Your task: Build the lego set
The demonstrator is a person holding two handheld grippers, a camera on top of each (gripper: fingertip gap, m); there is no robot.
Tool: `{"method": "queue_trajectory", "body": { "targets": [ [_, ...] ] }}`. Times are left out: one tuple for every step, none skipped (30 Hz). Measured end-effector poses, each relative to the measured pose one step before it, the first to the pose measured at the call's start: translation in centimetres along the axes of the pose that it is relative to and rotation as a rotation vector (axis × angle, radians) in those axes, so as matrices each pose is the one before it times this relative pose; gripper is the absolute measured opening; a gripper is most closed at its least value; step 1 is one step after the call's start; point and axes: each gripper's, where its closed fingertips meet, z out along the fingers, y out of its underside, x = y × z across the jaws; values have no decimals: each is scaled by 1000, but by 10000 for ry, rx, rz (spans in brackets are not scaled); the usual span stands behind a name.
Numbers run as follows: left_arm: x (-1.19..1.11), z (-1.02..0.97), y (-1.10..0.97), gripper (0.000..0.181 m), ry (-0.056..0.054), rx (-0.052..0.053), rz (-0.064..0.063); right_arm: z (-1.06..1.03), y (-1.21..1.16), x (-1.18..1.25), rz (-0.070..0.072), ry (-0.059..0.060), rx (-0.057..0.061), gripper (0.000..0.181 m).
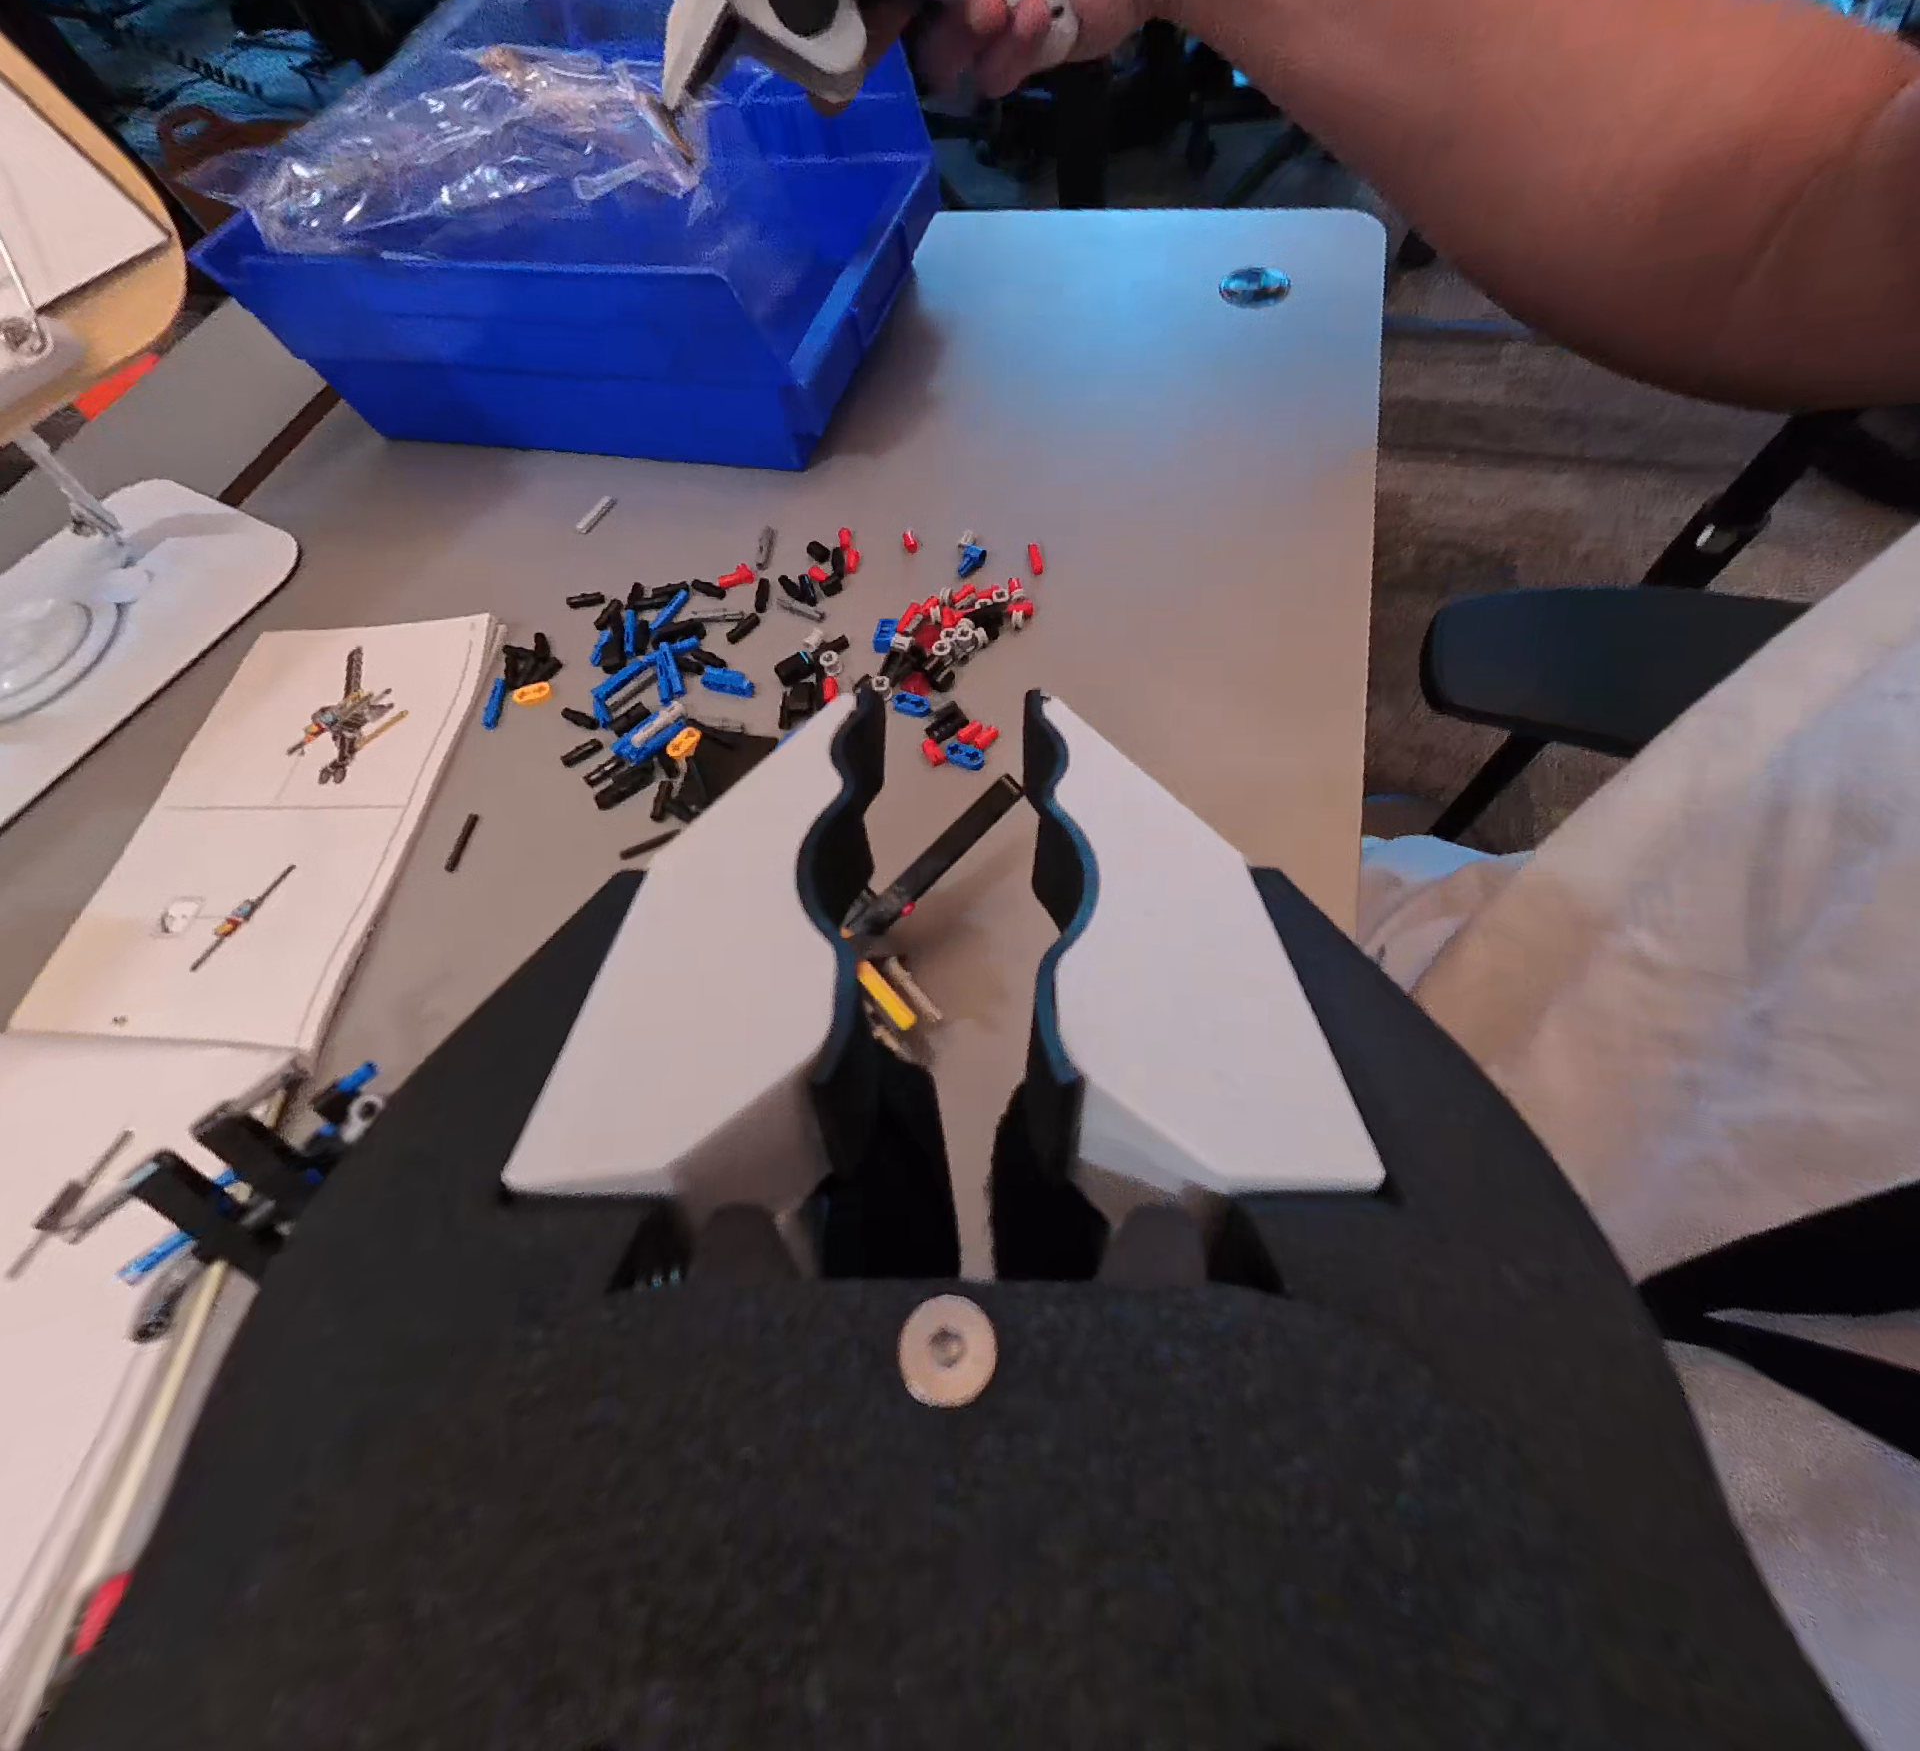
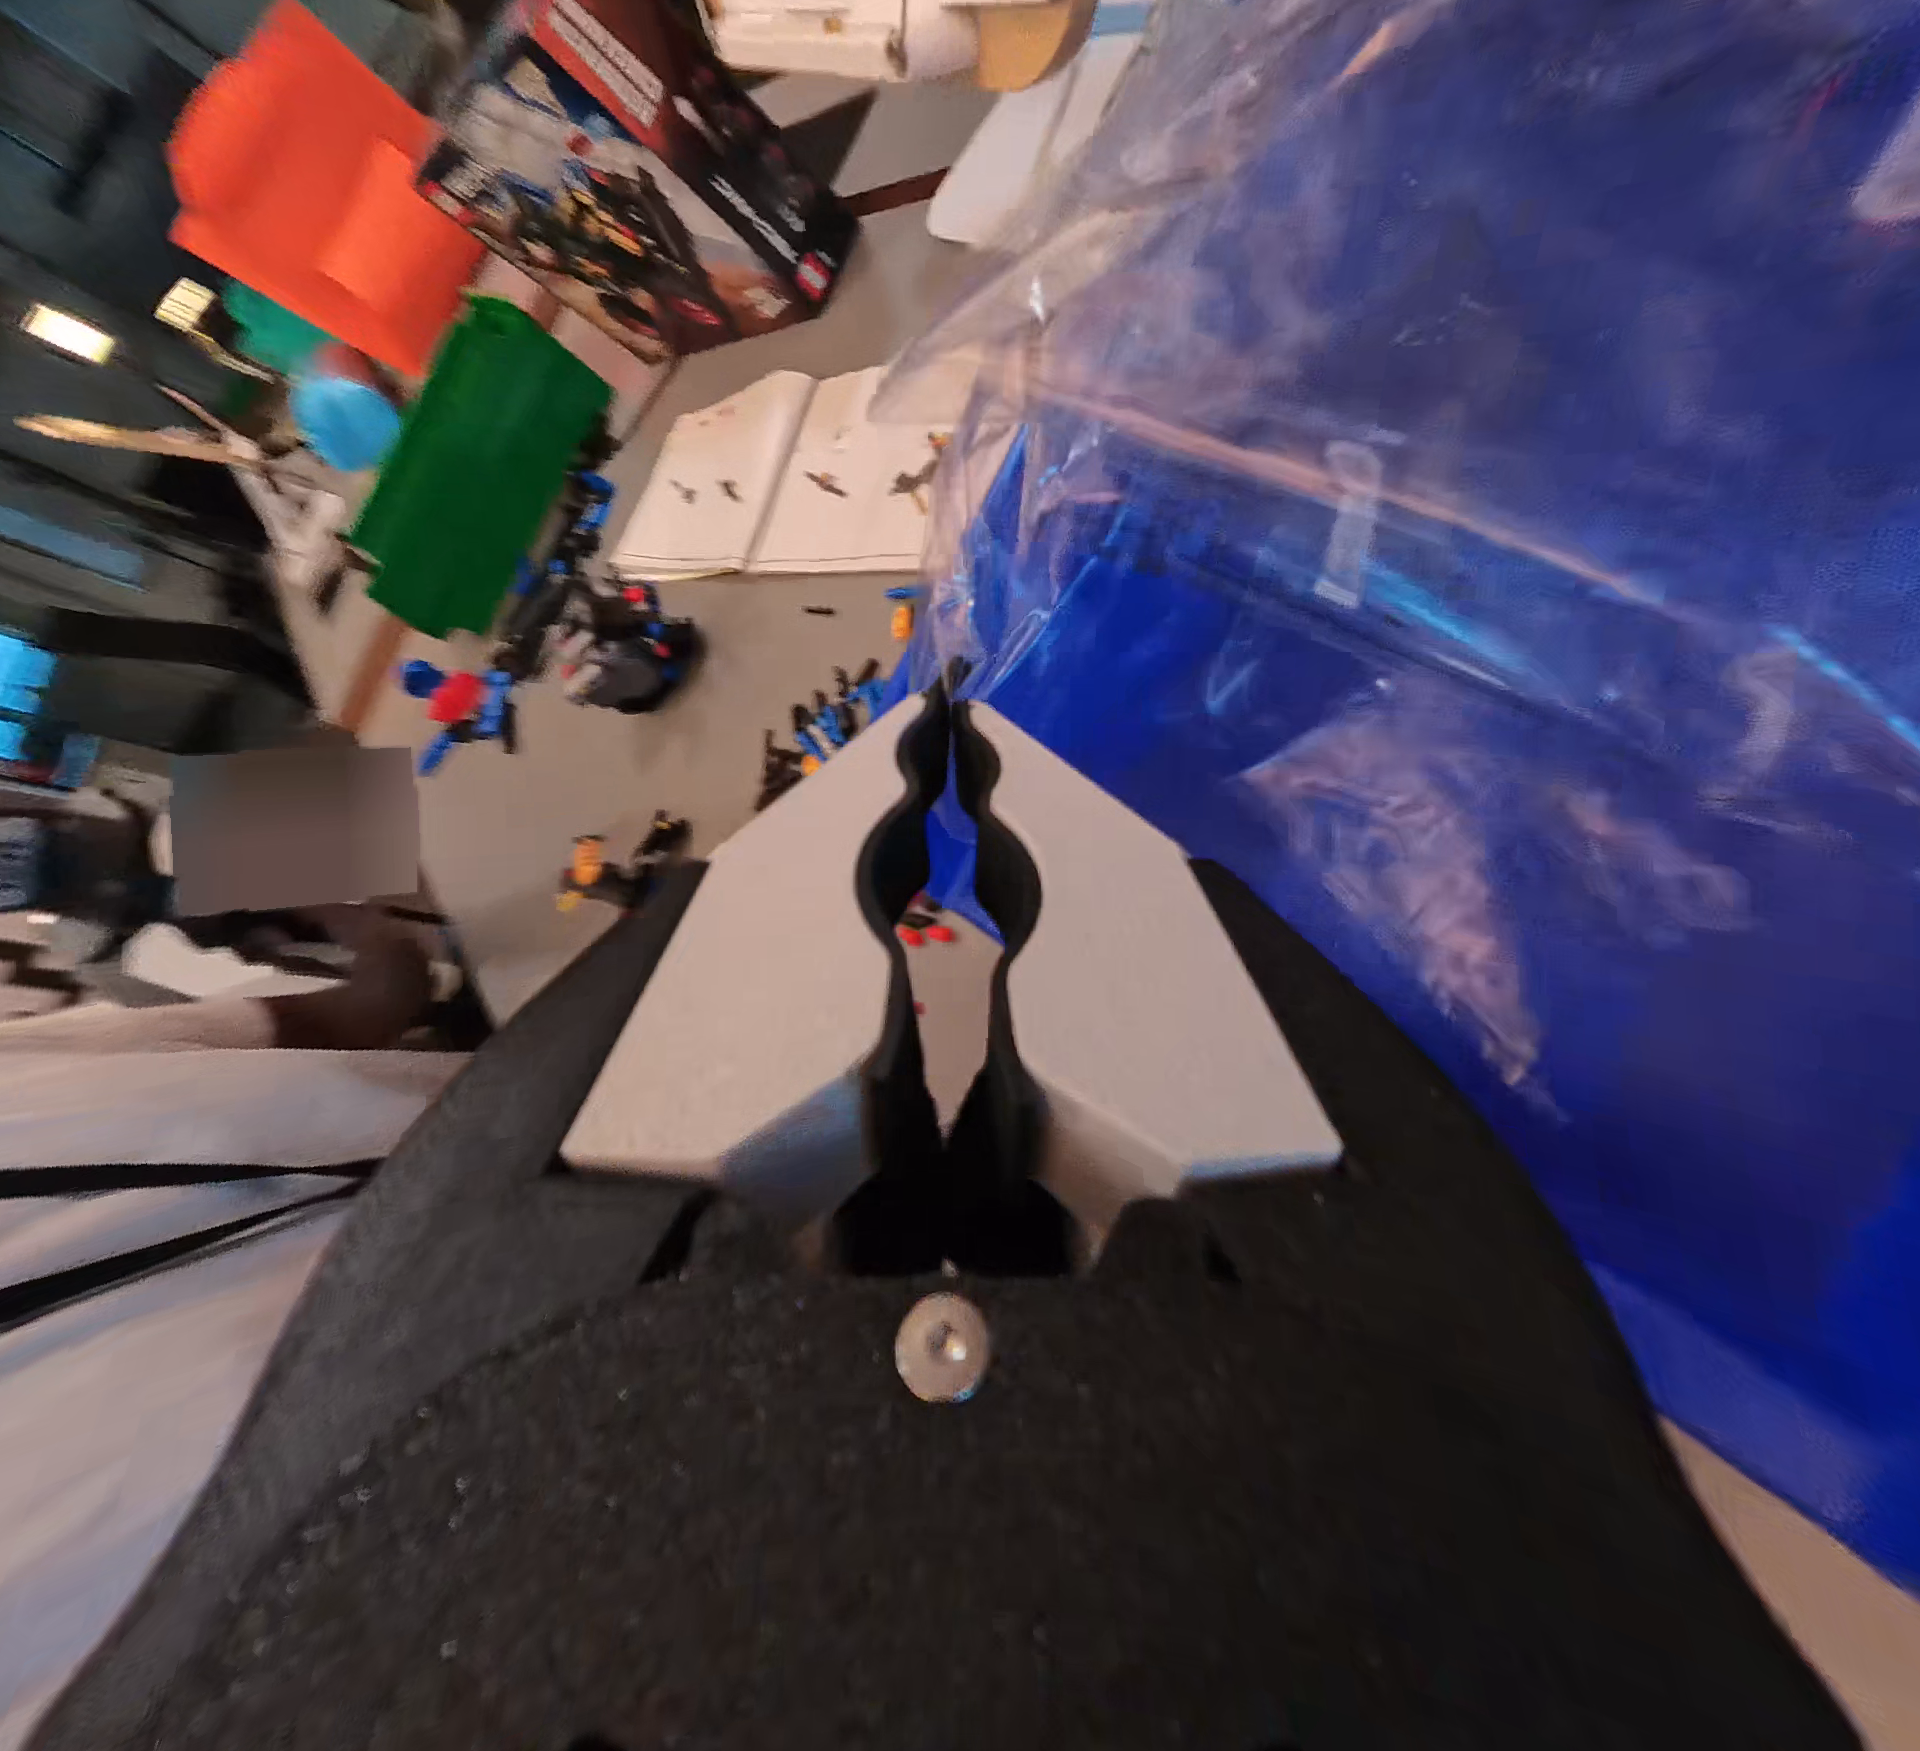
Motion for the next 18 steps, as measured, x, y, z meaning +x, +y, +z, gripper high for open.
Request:
{"method": "queue_trajectory", "body": {
  "targets": [
    [-254,71,-272,24,-53,-139,190,17,-202,-230,367,-495,331,0],
    [-507,75,-337,24,-160,-127,128,-131,-392,-387,320,-512,469,0],
    [-445,116,-358,25,-88,-163,94,-202,-454,-525,252,-548,498,0],
    [-356,160,-458,26,-4,-110,95,-216,-584,-666,155,-590,562,0],
    [-368,217,-512,26,13,-55,55,-177,-652,-885,43,-660,568,0],
    [-437,248,-465,26,3,-89,-5,-125,-659,-1009,-4,-634,515,0],
    [-434,278,-465,27,15,-61,-11,-67,-731,-848,-115,-374,513,0],
    [-383,281,-451,28,46,-25,2,-11,-717,-639,-333,-112,469,0],
    [-370,271,-436,28,34,-15,-25,139,-402,-341,-544,188,205,0],
    [-333,215,-439,28,23,35,-32,263,4,-151,-734,382,-97,0],
    [-327,189,-401,28,24,63,-56,257,-92,-244,-770,380,-62,0],
    [-341,166,-372,28,51,103,-133,203,-423,-688,-749,117,170,0],
    [-297,128,-412,28,122,189,-222,145,-531,-871,-657,-19,213,0],
    [-168,81,-407,28,219,230,-307,159,-406,-449,-557,229,60,0],
    [-87,51,-402,28,290,247,-386,174,-288,-201,-655,429,-34,0],
    [-96,12,-431,28,289,294,-407,237,-223,-614,-732,235,-34,0],
    [-182,44,-393,28,246,296,-364,334,-189,-1166,-528,-130,-28,0],
    [-242,63,-335,28,193,287,-283,406,-262,-1255,-182,-259,29,0]
  ]
}}
